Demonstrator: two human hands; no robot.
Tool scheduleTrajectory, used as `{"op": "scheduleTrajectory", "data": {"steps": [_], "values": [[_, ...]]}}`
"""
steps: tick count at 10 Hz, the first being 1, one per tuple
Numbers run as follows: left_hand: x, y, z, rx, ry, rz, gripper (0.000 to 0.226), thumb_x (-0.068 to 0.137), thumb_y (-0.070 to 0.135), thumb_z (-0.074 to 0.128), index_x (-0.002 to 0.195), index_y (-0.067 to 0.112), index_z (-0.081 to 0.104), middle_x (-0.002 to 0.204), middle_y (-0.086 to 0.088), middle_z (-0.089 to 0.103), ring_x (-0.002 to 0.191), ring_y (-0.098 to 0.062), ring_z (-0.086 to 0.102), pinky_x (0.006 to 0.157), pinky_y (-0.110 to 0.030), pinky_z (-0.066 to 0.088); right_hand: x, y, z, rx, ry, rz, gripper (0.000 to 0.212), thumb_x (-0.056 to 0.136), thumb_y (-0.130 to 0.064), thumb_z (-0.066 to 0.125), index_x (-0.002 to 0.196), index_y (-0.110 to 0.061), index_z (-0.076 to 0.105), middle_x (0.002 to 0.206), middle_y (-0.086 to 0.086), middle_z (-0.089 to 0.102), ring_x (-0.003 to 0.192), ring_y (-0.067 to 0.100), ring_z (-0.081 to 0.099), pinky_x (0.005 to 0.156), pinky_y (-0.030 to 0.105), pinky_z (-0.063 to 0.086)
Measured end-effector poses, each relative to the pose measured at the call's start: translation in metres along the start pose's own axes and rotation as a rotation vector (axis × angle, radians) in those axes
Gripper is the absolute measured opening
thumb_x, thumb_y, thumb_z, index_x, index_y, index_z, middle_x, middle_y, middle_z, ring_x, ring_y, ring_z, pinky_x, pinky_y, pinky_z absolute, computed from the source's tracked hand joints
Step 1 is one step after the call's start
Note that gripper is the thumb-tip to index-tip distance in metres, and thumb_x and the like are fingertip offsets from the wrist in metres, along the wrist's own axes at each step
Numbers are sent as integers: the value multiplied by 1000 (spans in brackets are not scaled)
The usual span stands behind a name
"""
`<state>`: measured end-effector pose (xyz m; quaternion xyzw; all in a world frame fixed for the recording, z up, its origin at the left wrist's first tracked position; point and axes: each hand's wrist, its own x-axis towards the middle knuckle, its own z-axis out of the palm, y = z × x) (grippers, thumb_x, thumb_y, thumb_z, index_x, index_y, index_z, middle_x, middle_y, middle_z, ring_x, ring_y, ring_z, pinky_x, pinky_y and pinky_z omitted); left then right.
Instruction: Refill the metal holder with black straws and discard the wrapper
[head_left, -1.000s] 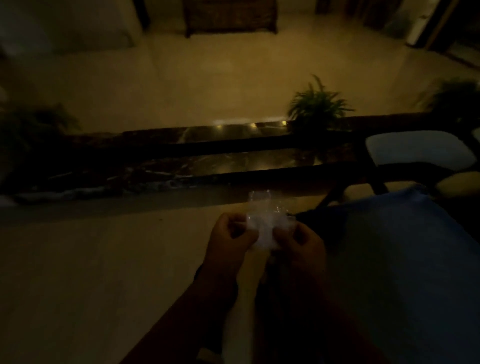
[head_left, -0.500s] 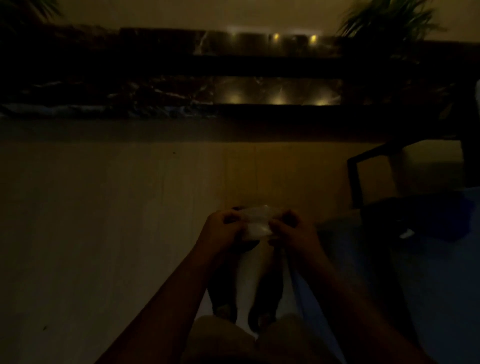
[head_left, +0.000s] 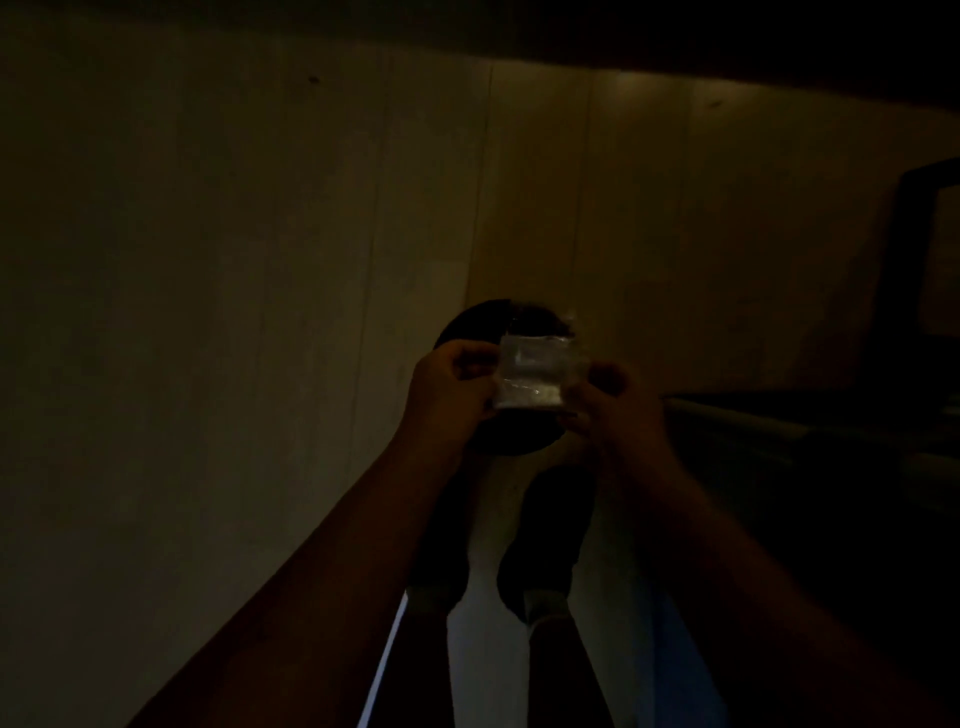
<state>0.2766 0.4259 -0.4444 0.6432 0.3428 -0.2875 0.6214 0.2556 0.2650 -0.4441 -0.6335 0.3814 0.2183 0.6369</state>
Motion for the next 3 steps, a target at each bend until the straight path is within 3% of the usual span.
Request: {"op": "scheduleTrajectory", "data": {"steps": [2,3], "values": [[70,-74,1,-155,16,-123,29,84,-10,61,110,3,63,109,-17,69,96,-30,68,72,-32,58,66,70,5,-84,-45,21,15,93,-7,60,107,-14,60,102,-2,64,91,14,66,67,24,56],[88,-94,1,-149,43,-149,26,86,-7,62,103,13,63,106,-10,68,95,-22,66,74,-29,56,80,87,8,-199,1,-40,17,92,-12,64,99,-27,58,92,-15,61,78,-2,63,60,15,52]]}}
